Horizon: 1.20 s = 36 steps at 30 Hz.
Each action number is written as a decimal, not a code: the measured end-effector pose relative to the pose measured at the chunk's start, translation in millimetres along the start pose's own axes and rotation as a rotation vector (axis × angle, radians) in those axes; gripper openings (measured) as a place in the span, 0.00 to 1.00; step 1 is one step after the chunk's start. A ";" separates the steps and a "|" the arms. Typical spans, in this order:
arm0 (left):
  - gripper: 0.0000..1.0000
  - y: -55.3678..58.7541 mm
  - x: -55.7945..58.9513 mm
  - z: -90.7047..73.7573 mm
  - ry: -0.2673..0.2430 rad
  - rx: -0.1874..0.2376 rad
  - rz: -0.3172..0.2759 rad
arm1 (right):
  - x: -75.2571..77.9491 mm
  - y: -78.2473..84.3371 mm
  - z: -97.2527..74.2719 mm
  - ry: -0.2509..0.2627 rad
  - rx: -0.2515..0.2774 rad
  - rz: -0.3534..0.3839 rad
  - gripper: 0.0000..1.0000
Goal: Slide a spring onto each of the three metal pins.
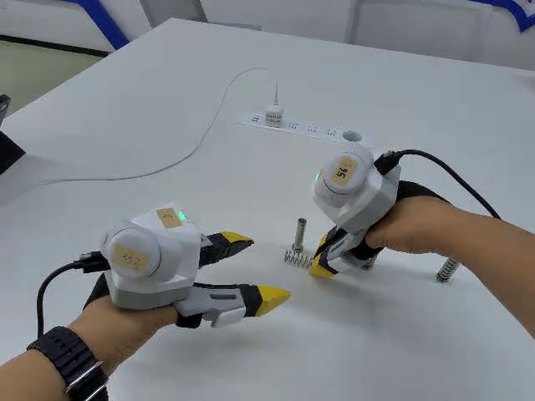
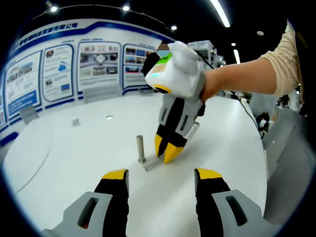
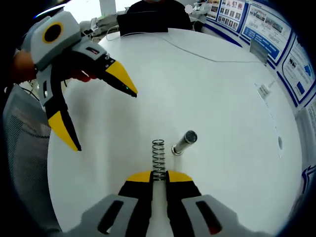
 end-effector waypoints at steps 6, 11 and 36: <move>0.53 1.7 2.4 1.6 0.011 -0.003 0.002 | -13.2 -2.6 -11.8 -0.027 -0.008 -0.073 0.11; 0.50 0.9 5.8 2.7 0.029 0.000 0.013 | -24.4 -6.8 -23.8 -0.047 -0.008 -0.136 0.11; 0.15 3.0 25.8 4.4 0.136 0.029 0.109 | -56.1 -19.2 -30.8 -0.131 -0.048 -0.383 0.11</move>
Point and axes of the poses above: the centre of the closed fingertips' face, and the gripper's own axes: z roughly forward along the fingers, x roughly to its right, y roughly out of its underside, the point moved 6 cm from there along -z, roughly backward along the fingers, and after that the axes turned 9 degrees about -y, right-handed, at the moved point
